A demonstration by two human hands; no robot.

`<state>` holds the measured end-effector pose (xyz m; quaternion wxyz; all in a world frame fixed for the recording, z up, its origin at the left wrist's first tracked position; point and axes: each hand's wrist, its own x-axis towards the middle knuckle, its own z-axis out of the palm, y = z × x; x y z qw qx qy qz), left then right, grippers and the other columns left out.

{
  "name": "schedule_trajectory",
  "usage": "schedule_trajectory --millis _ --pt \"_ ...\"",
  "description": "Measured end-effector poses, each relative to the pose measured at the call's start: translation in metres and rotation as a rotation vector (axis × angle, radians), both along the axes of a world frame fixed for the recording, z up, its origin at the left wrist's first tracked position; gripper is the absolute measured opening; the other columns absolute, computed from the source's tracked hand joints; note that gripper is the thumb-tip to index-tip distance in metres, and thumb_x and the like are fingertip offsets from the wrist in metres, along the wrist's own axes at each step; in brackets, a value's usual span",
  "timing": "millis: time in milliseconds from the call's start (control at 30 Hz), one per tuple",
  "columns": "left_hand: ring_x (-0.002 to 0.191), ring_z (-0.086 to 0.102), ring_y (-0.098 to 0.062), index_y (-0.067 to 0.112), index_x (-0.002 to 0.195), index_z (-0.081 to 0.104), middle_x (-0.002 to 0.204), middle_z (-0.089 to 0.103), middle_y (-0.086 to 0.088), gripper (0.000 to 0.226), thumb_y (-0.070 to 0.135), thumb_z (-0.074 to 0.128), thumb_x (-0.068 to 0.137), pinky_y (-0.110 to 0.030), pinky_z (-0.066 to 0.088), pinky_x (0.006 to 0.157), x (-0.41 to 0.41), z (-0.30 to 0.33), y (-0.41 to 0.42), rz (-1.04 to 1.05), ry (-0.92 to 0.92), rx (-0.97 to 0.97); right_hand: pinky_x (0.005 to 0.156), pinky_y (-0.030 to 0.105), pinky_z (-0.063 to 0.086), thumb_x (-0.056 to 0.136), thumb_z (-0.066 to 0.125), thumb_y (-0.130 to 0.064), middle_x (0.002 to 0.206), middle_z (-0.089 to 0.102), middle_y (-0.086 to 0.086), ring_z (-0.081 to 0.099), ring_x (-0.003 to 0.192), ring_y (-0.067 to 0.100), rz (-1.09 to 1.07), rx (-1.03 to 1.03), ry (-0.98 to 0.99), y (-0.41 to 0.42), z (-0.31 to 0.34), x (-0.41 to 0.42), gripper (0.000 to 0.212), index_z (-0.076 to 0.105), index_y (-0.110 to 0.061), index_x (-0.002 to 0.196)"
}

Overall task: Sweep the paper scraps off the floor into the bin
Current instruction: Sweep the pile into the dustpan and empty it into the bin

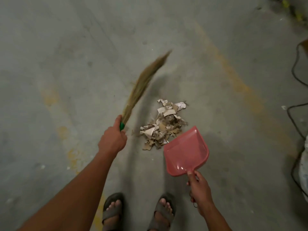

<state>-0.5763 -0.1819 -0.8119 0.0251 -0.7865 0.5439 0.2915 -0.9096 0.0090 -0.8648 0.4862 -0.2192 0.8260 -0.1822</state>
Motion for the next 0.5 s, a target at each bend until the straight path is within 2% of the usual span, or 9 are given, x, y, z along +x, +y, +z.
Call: schedule_trajectory --millis 133,267,367,500 --pt "0.111 0.063 -0.047 0.036 0.163 0.014 0.128 0.062 -0.024 0.07 0.037 0.047 0.102 -0.053 0.056 0.094 0.013 -0.02 -0.038 0.078 -0.095 0.095 0.043 0.028 0.04 0.105 0.058 -0.047 0.078 0.071 0.008 0.047 0.037 0.014 -0.035 0.0 0.011 0.007 -0.008 0.008 0.022 0.07 -0.029 0.112" --pt "0.113 0.065 -0.045 0.023 0.157 0.031 0.128 0.059 -0.024 0.068 0.025 0.05 0.092 -0.054 0.057 0.098 0.027 -0.038 -0.061 0.043 -0.125 0.259 0.044 0.029 0.04 0.103 0.057 -0.053 0.078 0.071 0.006 0.048 0.04 0.015 -0.06 -0.007 0.01 0.019 -0.023 0.022 0.028 0.069 -0.03 0.112" --pt "0.107 0.066 -0.04 0.036 0.161 0.026 0.12 0.061 -0.018 0.073 0.022 0.046 0.092 -0.049 0.058 0.093 0.032 -0.044 -0.049 -0.142 -0.175 0.291 0.058 0.03 0.042 0.095 0.055 -0.066 0.078 0.073 0.001 0.054 0.051 0.012 -0.062 -0.01 0.018 0.029 -0.032 0.033 0.039 0.071 -0.035 0.112" --pt "0.099 0.066 -0.035 0.052 0.162 0.014 0.117 0.061 -0.012 0.078 0.021 0.045 0.097 -0.045 0.057 0.083 0.042 -0.044 -0.01 -0.332 -0.18 0.299 0.061 0.03 0.042 0.1 0.057 -0.058 0.088 0.075 0.002 0.055 0.053 0.011 -0.089 0.015 0.032 0.041 -0.032 0.052 0.033 0.07 -0.032 0.116"
